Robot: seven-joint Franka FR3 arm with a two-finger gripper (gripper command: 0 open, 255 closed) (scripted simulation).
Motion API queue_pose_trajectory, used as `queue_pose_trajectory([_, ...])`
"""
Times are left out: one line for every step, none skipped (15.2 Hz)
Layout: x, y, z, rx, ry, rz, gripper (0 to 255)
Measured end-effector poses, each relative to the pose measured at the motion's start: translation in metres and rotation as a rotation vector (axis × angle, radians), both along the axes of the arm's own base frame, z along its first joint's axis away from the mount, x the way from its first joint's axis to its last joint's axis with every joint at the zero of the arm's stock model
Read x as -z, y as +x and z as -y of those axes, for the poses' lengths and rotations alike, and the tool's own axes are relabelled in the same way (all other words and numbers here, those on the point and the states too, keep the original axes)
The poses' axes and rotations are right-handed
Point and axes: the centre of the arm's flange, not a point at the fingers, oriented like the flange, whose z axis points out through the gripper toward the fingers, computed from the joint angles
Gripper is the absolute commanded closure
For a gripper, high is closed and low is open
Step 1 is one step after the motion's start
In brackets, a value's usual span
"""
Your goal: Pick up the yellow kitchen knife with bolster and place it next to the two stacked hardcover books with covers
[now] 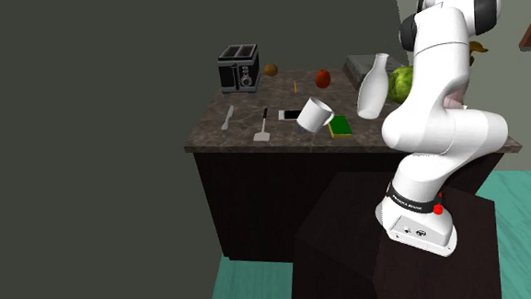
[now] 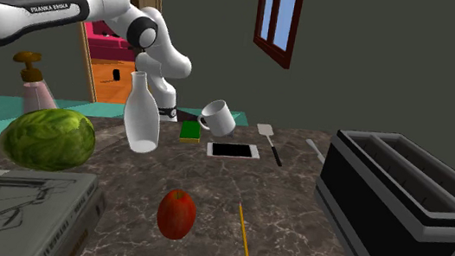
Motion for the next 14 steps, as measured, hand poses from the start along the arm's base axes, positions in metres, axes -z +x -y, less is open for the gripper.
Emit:
queue_pose_trajectory([0.006, -0.001, -0.001, 0.0, 0.0, 0.0, 255])
queue_pose_trajectory([0.011, 0.0, 0.0, 0.0, 0.0, 0.0, 255])
queue_pose_trajectory([0.017, 0.0, 0.0, 0.0, 0.0, 0.0, 255])
queue_pose_trajectory([0.022, -0.001, 0.001, 0.0, 0.0, 0.0, 255])
queue_pose_trajectory([0.028, 0.0, 0.001, 0.0, 0.0, 0.0, 255])
queue_pose_trajectory([0.031, 0.001, 0.002, -0.001, -0.002, 0.001, 255])
queue_pose_trajectory([0.036, 0.002, 0.001, -0.002, -0.004, 0.002, 255])
queue_pose_trajectory([0.041, 0.002, 0.0, -0.003, -0.004, 0.003, 255])
queue_pose_trajectory([0.045, 0.002, 0.0, -0.004, -0.004, 0.003, 255])
queue_pose_trajectory([0.049, 0.002, 0.0, -0.004, -0.005, 0.004, 255])
queue_pose_trajectory([0.056, 0.001, 0.001, -0.003, -0.004, 0.003, 255])
queue_pose_trajectory([0.063, 0.0, 0.001, -0.002, -0.002, 0.001, 255])
queue_pose_trajectory([0.069, 0.0, 0.0, -0.001, -0.001, 0.001, 255])
queue_pose_trajectory([0.074, 0.001, 0.0, 0.0, -0.001, 0.0, 255])
